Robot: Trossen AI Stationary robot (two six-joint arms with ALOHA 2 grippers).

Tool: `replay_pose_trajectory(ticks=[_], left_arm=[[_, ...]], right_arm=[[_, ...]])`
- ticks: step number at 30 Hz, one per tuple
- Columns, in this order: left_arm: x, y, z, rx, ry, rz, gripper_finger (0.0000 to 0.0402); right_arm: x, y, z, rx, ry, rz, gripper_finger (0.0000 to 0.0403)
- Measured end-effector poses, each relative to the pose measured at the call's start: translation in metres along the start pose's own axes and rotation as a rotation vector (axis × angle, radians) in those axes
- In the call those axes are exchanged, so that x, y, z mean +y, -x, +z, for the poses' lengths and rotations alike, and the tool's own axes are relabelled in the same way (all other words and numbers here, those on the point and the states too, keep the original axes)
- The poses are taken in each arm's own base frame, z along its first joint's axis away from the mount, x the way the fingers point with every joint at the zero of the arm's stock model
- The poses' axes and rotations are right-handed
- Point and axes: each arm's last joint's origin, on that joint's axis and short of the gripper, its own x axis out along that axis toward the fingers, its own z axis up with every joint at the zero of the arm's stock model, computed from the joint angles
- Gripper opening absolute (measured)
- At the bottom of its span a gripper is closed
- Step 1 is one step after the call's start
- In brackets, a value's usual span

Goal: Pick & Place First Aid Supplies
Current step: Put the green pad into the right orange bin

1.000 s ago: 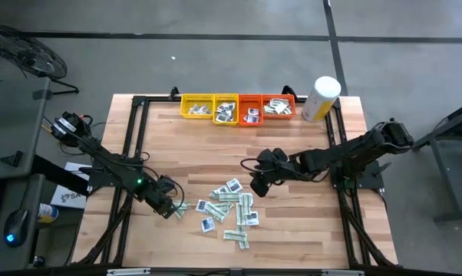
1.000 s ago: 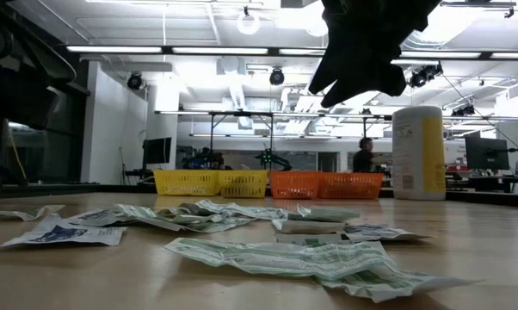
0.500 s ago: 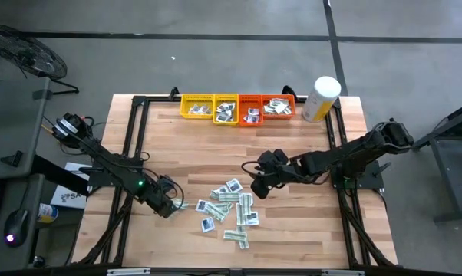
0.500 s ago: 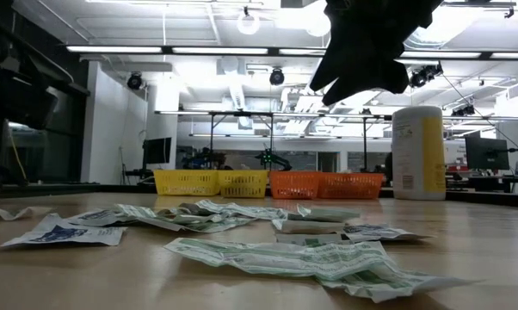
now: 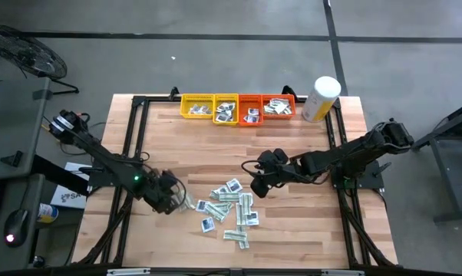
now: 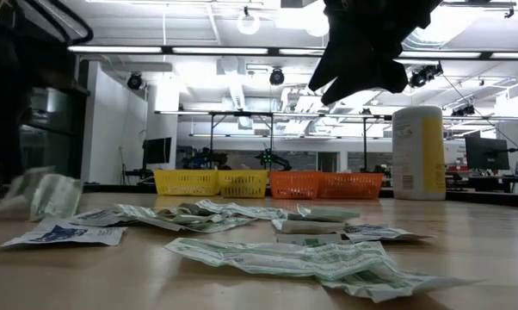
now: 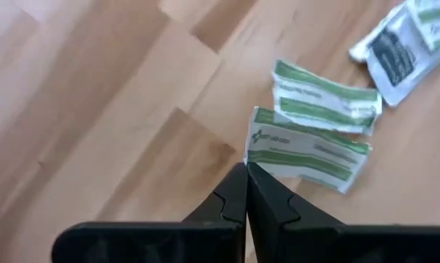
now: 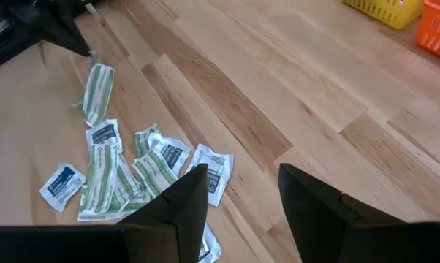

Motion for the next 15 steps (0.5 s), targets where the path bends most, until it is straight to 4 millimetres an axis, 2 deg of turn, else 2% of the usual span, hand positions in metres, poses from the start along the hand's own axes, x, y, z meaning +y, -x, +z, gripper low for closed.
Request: replay_pose_trajectory(ticks=[8, 15], left_arm=[[-0.002, 0.016, 0.008, -0.08, -0.026, -0.03, 0.0], [-0.012, 0.03, 0.02, -0.216, -0.086, -0.05, 0.0]], right_arm=[[0.002, 0.0, 0.002, -0.026, -0.04, 0.021, 0.0161], [0.021, -0.011, 0.013, -0.173, -0.019, 0.17, 0.0161]])
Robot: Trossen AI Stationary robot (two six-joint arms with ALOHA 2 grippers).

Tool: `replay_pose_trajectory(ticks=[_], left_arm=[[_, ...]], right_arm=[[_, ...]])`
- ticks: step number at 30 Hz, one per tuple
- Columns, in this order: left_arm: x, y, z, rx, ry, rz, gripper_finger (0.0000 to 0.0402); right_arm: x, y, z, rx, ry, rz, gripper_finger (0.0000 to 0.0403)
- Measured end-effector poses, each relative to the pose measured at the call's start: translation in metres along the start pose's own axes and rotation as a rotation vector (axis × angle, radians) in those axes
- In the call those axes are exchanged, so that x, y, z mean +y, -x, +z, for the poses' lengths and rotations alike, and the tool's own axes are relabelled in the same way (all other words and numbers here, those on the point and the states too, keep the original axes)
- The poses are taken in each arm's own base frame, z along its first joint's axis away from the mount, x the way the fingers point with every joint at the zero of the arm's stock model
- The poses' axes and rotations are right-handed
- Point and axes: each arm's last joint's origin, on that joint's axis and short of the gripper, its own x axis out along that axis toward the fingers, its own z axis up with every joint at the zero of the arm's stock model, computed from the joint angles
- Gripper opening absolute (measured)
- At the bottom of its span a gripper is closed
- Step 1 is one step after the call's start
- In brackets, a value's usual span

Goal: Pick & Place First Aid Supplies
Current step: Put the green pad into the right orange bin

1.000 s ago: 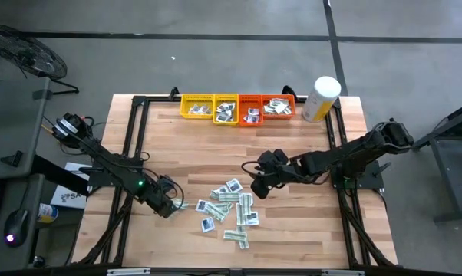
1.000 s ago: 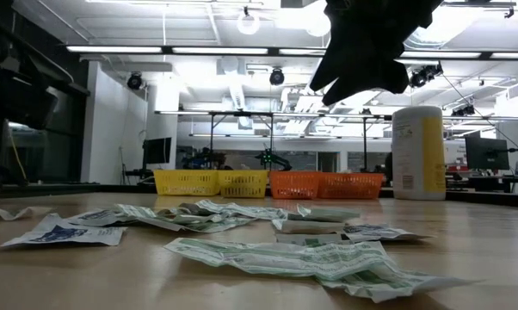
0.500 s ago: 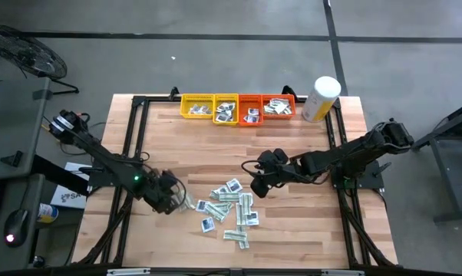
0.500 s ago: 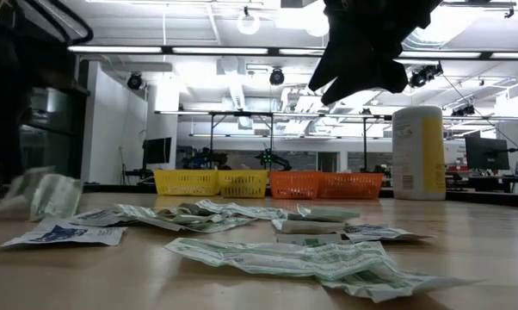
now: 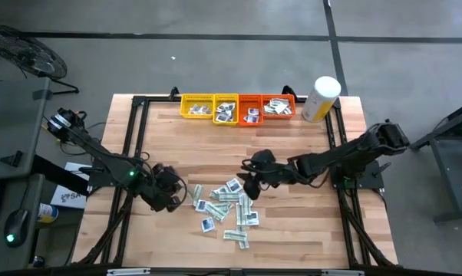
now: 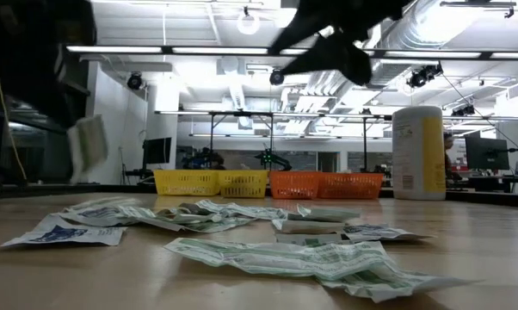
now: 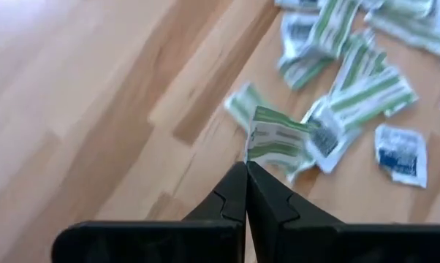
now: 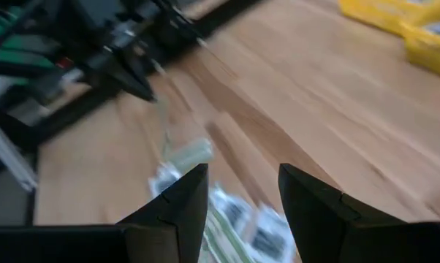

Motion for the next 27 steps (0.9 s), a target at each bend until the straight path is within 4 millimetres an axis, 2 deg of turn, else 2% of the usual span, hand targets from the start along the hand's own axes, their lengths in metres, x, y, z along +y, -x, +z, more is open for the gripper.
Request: replay_pose_trajectory(ticks=[12, 20, 27], left_arm=[[-0.023, 0.032, 0.039, -0.321, -0.146, 0.038, 0.0], [-0.032, 0.053, 0.061, -0.523, -0.175, 0.127, 0.0], [-0.038, 0.062, 0.076, -0.628, -0.195, 0.158, 0.0]], right_arm=[[0.013, -0.025, -0.003, -0.147, 0.131, 0.109, 0.0161], [0.017, -0.026, 0.003, -0.249, 0.191, 0.091, 0.0161], [0.019, -0.024, 0.008, -0.308, 0.234, 0.088, 0.0161]])
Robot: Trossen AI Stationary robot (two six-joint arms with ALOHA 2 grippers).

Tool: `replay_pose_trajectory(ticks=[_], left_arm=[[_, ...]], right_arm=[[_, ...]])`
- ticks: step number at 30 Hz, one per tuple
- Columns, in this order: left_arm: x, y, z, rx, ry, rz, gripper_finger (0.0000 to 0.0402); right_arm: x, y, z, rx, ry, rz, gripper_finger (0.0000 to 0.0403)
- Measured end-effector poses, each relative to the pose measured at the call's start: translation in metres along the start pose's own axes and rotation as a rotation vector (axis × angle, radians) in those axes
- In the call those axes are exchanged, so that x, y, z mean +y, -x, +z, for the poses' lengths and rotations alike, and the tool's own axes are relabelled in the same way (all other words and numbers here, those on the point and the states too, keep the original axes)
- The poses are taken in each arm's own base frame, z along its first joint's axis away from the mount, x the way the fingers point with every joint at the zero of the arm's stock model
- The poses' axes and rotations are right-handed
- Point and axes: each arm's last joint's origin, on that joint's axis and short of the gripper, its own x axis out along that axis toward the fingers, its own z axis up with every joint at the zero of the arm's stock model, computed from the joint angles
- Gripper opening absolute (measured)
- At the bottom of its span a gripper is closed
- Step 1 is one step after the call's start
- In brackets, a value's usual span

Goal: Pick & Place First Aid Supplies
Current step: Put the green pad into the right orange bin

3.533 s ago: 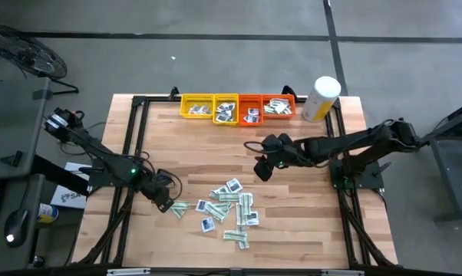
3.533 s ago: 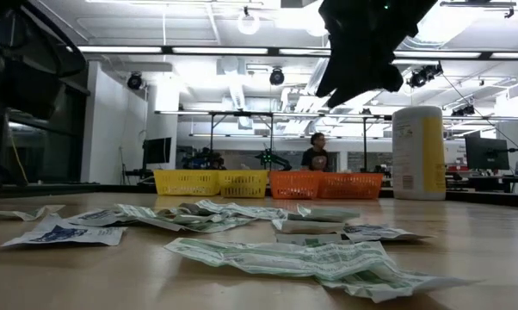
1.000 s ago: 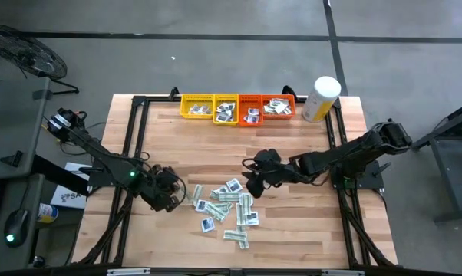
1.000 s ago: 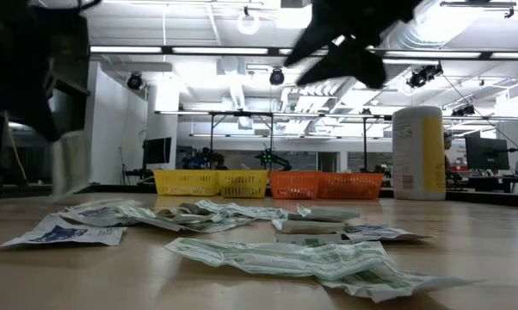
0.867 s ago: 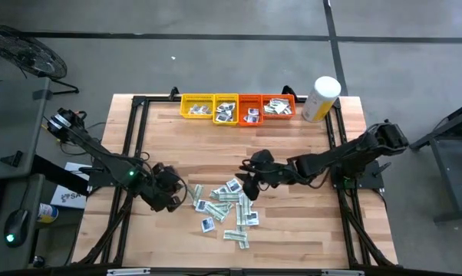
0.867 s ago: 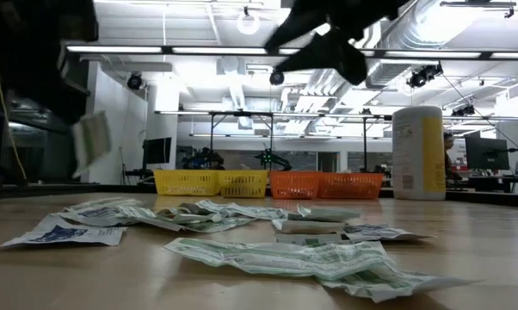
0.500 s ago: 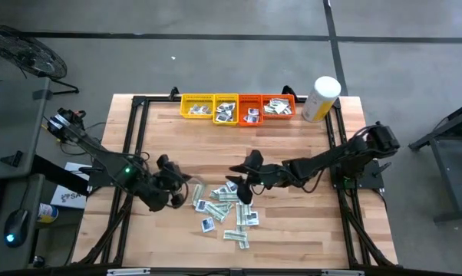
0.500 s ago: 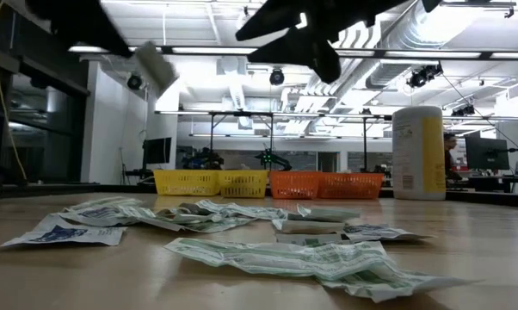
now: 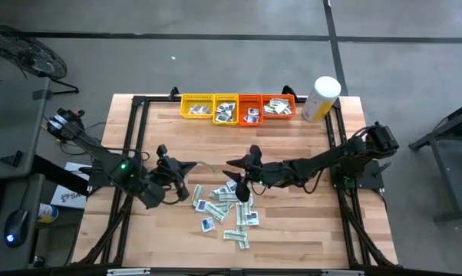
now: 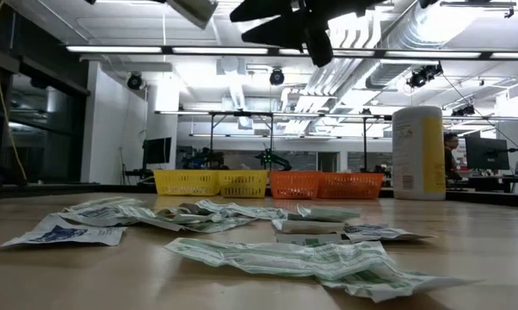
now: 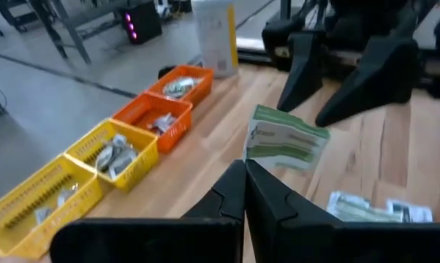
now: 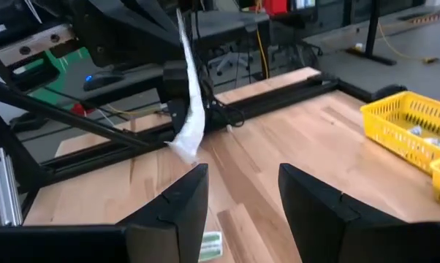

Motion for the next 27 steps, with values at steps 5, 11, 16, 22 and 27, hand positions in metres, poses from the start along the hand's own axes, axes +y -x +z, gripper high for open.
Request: replay_pose_trajectory(ticks=[5, 11, 16, 22, 27], left_arm=[[0.005, -0.012, 0.007, -0.014, 0.018, 0.036, 0.0], [0.012, -0.023, 0.01, 0.018, 0.016, 0.036, 0.0], [0.013, -0.026, 0.013, 0.013, 0.013, 0.028, 0.0], [0.012, -0.027, 0.015, 0.002, 0.0, 0.021, 0.0], [0.012, -0.027, 0.015, 0.0, 0.001, 0.022, 0.0]], right_arm=[[0.001, 0.0, 0.004, -0.035, 0.047, 0.017, 0.0161], [0.002, 0.0, 0.003, -0.027, 0.039, 0.033, 0.0176], [-0.004, -0.002, 0.005, -0.035, -0.008, 0.0, 0.0215], [-0.015, -0.009, 0.01, -0.031, -0.094, 0.046, 0.0242], [-0.022, -0.013, 0.013, -0.031, -0.112, 0.057, 0.0238]])
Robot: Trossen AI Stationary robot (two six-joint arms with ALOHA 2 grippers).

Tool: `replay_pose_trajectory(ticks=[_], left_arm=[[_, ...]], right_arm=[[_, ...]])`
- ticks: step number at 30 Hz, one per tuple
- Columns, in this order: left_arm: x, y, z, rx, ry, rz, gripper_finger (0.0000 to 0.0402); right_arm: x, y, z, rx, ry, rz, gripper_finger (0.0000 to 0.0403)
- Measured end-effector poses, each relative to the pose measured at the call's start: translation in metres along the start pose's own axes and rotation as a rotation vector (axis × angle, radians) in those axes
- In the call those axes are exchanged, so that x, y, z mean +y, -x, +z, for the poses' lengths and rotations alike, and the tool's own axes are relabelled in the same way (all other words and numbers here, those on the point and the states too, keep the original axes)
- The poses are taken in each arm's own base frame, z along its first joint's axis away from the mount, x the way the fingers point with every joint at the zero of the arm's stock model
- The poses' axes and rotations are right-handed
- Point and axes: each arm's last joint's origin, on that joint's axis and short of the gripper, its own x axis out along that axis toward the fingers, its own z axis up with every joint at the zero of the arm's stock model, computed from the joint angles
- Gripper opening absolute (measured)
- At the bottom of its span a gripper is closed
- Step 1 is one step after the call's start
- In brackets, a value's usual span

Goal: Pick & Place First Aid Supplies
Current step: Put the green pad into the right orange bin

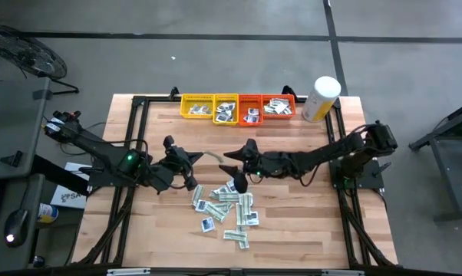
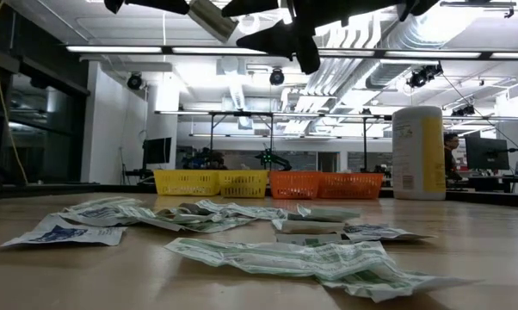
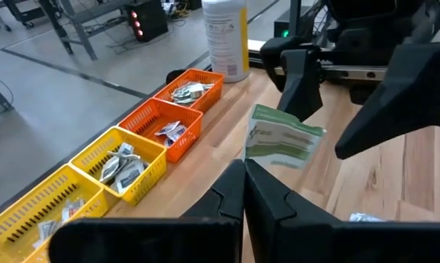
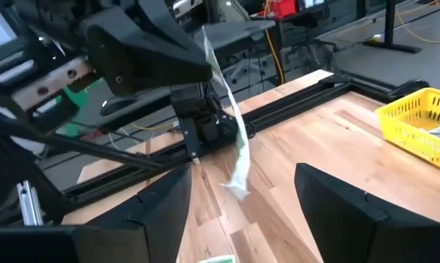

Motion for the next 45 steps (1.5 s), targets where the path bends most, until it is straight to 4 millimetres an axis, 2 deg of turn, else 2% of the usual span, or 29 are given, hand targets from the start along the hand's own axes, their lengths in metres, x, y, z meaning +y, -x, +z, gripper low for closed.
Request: replay_pose_trajectory(ticks=[4, 9, 14, 20, 29, 32, 38, 45], left_arm=[[0.0, 0.0, 0.0, -0.003, 0.002, 0.003, 0.0], [0.0, 0.0, 0.0, -0.003, 0.002, 0.004, 0.0], [0.0, 0.0, 0.0, -0.003, 0.002, 0.004, 0.0], [0.0, 0.0, 0.0, -0.003, 0.003, 0.003, 0.0], [0.0, 0.0, 0.0, -0.004, 0.001, 0.006, 0.0], [0.0, 0.0, 0.0, -0.006, -0.047, 0.008, 0.0006], [0.006, 0.004, 0.004, -0.034, -0.084, 0.049, 0.0068], [0.025, 0.02, 0.016, -0.067, -0.022, 0.021, 0.0137]], right_arm=[[-0.004, -0.002, 0.003, -0.011, -0.008, 0.014, 0.0215], [-0.008, -0.004, 0.005, -0.004, 0.014, 0.026, 0.0167], [-0.009, -0.004, 0.005, -0.005, 0.03, 0.023, 0.0106], [-0.01, -0.005, 0.005, 0.0, 0.044, 0.029, 0.0012], [-0.012, -0.005, 0.006, 0.004, 0.004, 0.03, 0.0002], [-0.013, -0.005, 0.006, -0.004, -0.005, 0.001, 0.0001], [-0.02, -0.002, 0.008, 0.012, -0.017, -0.113, 0.0001], [-0.041, 0.018, 0.032, 0.066, 0.005, -0.242, 0.0]])
